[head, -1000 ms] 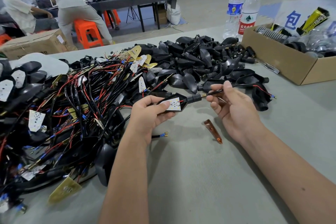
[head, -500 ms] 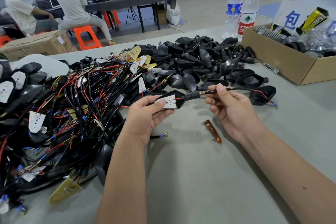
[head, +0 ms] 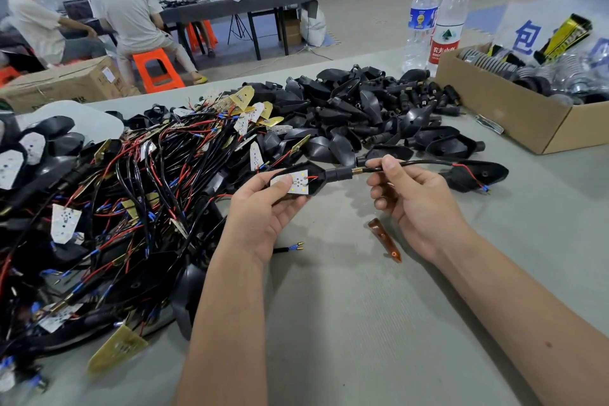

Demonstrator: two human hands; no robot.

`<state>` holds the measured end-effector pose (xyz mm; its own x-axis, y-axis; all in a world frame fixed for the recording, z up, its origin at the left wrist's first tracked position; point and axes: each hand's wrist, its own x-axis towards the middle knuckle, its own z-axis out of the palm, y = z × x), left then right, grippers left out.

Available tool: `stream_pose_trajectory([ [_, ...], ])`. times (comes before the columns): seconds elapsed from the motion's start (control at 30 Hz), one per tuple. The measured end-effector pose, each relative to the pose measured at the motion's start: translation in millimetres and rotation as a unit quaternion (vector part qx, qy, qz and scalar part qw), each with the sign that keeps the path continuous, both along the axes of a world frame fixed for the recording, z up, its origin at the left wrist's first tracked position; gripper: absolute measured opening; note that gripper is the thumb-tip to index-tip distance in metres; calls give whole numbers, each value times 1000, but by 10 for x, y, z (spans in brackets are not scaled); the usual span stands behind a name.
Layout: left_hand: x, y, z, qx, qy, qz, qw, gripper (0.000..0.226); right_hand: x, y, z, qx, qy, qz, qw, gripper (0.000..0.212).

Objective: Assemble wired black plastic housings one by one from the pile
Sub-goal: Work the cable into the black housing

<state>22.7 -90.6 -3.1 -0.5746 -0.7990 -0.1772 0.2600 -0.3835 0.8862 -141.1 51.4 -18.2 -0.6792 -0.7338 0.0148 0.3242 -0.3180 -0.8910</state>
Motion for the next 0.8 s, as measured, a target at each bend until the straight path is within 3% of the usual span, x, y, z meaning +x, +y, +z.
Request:
stream_pose_trajectory([
  [0.27,-54,28,3,14,40,36,998,10,27,-39,-15,15,30,-3,999,24],
  [0.33,-76,32,13,18,48,64,997,6,45,-46,-12,50,44,-6,998,34],
  [0.4,-83,13,21,16,46,105,993,5,94,-46,-24,107,125,-44,985,46],
  [0.43,-79,-5,20,11,42,123,991,5,118,-35,-38,136,207,-85,965,50],
  [0.5,-70,-28,12,-7,26,144,989,7,139,13,-46,158,382,-188,891,54],
  [0.6,-84,-1,-10,-35,-14,150,988,9,97,55,1,146,535,-282,783,44],
  [0.7,-127,53,-24,-29,-34,123,991,6,81,24,-2,202,633,-192,722,24],
  [0.8,-161,75,-15,0,-29,99,995,14,120,-17,-78,232,650,-79,719,23],
])
